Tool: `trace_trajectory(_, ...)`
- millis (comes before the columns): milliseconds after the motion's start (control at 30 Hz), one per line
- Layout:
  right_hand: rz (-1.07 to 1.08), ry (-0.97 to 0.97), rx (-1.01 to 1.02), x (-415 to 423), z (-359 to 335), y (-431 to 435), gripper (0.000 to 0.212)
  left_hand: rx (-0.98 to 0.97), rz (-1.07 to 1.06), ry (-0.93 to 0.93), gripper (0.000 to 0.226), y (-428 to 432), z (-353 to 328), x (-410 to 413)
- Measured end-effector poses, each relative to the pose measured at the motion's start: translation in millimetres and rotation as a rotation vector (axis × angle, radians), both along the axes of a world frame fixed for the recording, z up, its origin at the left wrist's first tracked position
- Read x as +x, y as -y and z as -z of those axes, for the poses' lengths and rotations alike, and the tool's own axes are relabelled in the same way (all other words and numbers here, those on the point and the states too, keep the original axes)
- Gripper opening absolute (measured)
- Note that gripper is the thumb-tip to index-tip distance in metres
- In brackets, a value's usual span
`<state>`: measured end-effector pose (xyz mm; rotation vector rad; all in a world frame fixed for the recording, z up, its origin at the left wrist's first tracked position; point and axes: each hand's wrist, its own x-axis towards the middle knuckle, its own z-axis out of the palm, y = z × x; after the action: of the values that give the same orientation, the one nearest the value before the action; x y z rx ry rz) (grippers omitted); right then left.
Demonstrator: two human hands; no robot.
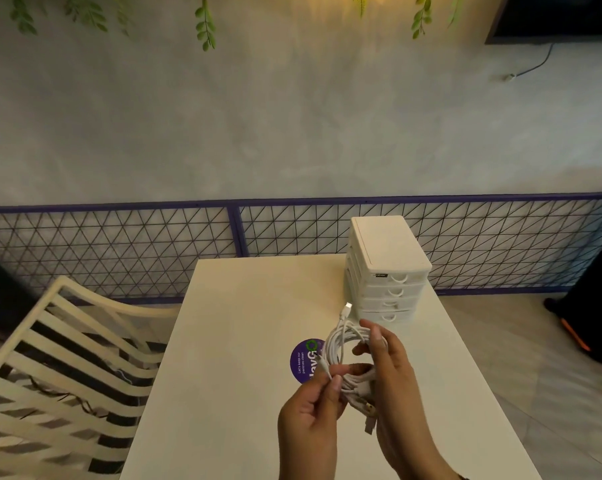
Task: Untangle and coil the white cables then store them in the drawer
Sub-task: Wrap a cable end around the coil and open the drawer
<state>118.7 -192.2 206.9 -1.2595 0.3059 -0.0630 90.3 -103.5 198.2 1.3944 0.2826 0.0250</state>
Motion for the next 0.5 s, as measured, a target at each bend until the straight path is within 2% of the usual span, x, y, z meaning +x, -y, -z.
trace_trajectory(233, 0.019, 0.044, -0.230, 6, 10, 5, 0.018, -0.097, 0.023, -0.018, 0.027, -11, -6, 8)
trace_trajectory(400, -0.011, 0.087, -0.406, 7, 9, 13, 0.021, -0.058, 0.049, -0.043, 0.023, -43, -12, 31)
trace_trajectory(500, -0.058, 0.108, -0.446, 6, 7, 14, 0.021, -0.115, 0.034, -0.094, 0.019, -53, -13, 44)
